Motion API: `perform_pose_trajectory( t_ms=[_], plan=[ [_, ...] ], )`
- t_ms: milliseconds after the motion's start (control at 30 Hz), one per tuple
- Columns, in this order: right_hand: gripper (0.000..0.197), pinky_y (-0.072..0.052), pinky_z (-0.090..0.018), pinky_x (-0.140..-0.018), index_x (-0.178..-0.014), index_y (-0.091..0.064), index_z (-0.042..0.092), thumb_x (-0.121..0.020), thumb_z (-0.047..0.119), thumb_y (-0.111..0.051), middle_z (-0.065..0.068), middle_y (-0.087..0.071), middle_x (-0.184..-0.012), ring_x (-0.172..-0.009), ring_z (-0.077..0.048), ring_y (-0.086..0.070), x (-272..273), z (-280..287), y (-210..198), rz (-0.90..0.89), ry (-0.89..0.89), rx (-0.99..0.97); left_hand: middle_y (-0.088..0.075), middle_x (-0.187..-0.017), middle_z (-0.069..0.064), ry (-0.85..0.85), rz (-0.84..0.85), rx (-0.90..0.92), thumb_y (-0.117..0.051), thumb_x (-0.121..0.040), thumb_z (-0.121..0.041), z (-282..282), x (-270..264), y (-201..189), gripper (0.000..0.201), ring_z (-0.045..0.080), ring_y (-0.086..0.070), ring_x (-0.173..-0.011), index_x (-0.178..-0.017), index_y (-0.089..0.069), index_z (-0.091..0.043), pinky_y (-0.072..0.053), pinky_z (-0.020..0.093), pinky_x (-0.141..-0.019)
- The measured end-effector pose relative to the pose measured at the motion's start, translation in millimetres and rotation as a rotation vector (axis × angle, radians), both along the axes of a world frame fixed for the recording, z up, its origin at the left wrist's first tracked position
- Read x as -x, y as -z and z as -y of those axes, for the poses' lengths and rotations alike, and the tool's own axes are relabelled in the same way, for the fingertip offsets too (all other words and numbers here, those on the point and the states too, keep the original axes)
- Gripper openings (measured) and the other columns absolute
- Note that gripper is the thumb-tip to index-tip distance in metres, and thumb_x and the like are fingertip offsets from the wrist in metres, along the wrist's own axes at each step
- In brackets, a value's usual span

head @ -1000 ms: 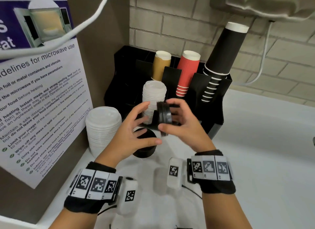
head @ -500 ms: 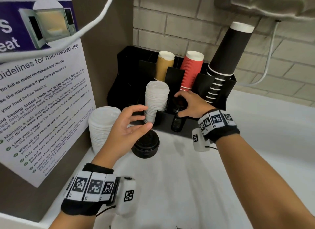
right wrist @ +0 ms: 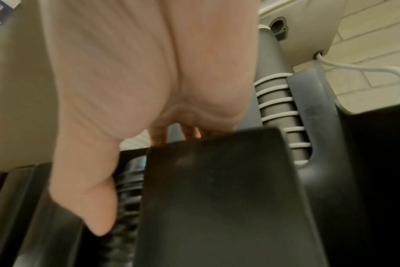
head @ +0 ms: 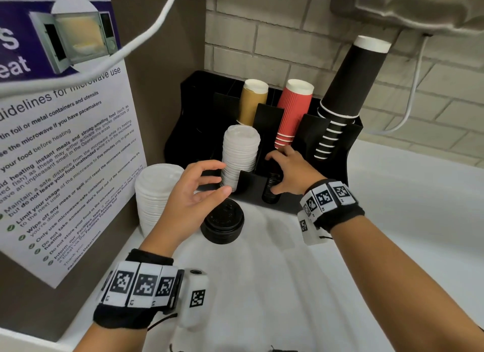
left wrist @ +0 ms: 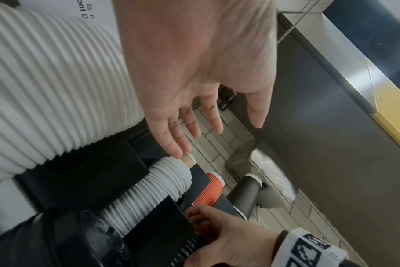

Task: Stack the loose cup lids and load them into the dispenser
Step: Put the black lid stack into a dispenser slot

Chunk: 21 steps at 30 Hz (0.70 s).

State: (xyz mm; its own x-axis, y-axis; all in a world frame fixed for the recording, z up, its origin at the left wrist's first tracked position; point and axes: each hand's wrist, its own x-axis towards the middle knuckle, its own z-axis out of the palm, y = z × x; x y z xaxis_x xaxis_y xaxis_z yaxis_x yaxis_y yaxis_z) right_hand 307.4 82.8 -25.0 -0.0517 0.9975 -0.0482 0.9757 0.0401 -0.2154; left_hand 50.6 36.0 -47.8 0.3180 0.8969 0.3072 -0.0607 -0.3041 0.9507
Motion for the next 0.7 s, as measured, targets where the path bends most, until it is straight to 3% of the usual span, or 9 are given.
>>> perform_pose_trajectory(
  t_ms=[167, 267, 367, 400, 467, 567, 633, 700],
  plan=[
    [0.069, -0.043, -0.036, -0.093, -0.133, -0.046, 0.015, -0.072, 0.019, -0.078, -0.01, -0.041, -0.126, -0.114, -0.027, -0.036, 5, 6, 8, 0.094, 0.011, -0.077, -0.055, -0.13, -0.004, -0.006, 0.002, -0.001, -0.067, -0.078, -0.034, 0, 2, -1, 0.037, 0.007, -0.059, -0.114, -0.114, -0.058, -0.037, -0.048, 0.012, -0.082],
    [0.065, -0.04, -0.039, -0.089, -0.129, -0.048, 0.015, -0.072, 0.021, -0.077, -0.009, -0.044, -0.124, -0.113, -0.028, -0.037, 16, 14, 10, 0.107, 0.071, -0.169, -0.055, -0.129, -0.005, -0.001, 0.018, -0.003, -0.07, -0.074, -0.043, 1, 3, -2, 0.041, 0.007, -0.06, -0.114, -0.113, -0.059, -0.038, -0.048, 0.012, -0.081],
    [0.046, -0.039, -0.036, -0.08, -0.113, -0.057, 0.01, -0.072, 0.022, -0.075, -0.01, -0.051, -0.111, -0.102, -0.029, -0.045, 44, 28, 10, -0.075, 0.018, -0.447, -0.056, -0.128, -0.006, -0.021, 0.024, -0.006, -0.07, -0.076, -0.037, 0, 3, -3, 0.037, 0.008, -0.061, -0.112, -0.112, -0.059, -0.037, -0.048, 0.013, -0.081],
    [0.04, -0.041, -0.036, -0.079, -0.108, -0.058, 0.008, -0.073, 0.022, -0.074, -0.01, -0.053, -0.105, -0.099, -0.029, -0.048, 55, 31, 10, -0.176, -0.04, -0.451, -0.057, -0.127, -0.004, -0.032, 0.028, -0.005, -0.068, -0.078, -0.034, -1, 2, -3, 0.035, 0.008, -0.061, -0.111, -0.111, -0.059, -0.036, -0.048, 0.012, -0.081],
    [0.042, -0.045, -0.037, -0.085, -0.111, -0.059, 0.008, -0.076, 0.024, -0.075, -0.01, -0.053, -0.105, -0.101, -0.03, -0.052, 75, 34, 15, -0.319, -0.148, -0.25, -0.057, -0.126, -0.001, -0.055, 0.036, 0.0, -0.066, -0.078, -0.03, -2, 1, -4, 0.033, 0.006, -0.062, -0.108, -0.111, -0.059, -0.035, -0.048, 0.011, -0.08],
    [0.075, -0.042, -0.041, -0.102, -0.139, -0.043, 0.021, -0.075, 0.04, -0.077, -0.009, -0.046, -0.128, -0.124, -0.028, -0.04, 93, 34, 27, -0.231, -0.205, 0.164, -0.058, -0.126, 0.002, -0.073, 0.051, 0.002, -0.065, -0.079, -0.028, -2, 1, -5, 0.032, 0.001, -0.062, -0.102, -0.11, -0.059, -0.032, -0.047, 0.01, -0.079],
    [0.093, -0.041, -0.045, -0.104, -0.148, -0.03, 0.028, -0.071, 0.044, -0.08, -0.009, -0.04, -0.135, -0.129, -0.028, -0.033, 99, 34, 34, -0.182, -0.192, 0.252, -0.058, -0.125, 0.001, -0.078, 0.051, 0.002, -0.066, -0.08, -0.026, -1, 1, -5, 0.032, 0.0, -0.062, -0.101, -0.11, -0.059, -0.031, -0.047, 0.01, -0.079],
    [0.099, -0.042, -0.047, -0.103, -0.149, -0.026, 0.031, -0.068, 0.044, -0.082, -0.011, -0.039, -0.133, -0.128, -0.03, -0.033, 104, 33, 39, -0.148, -0.191, 0.288, -0.058, -0.123, 0.001, -0.082, 0.046, -0.001, -0.07, -0.083, -0.02, -1, 3, -4, 0.031, 0.0, -0.062, -0.1, -0.11, -0.059, -0.03, -0.047, 0.01, -0.079]
  ],
)
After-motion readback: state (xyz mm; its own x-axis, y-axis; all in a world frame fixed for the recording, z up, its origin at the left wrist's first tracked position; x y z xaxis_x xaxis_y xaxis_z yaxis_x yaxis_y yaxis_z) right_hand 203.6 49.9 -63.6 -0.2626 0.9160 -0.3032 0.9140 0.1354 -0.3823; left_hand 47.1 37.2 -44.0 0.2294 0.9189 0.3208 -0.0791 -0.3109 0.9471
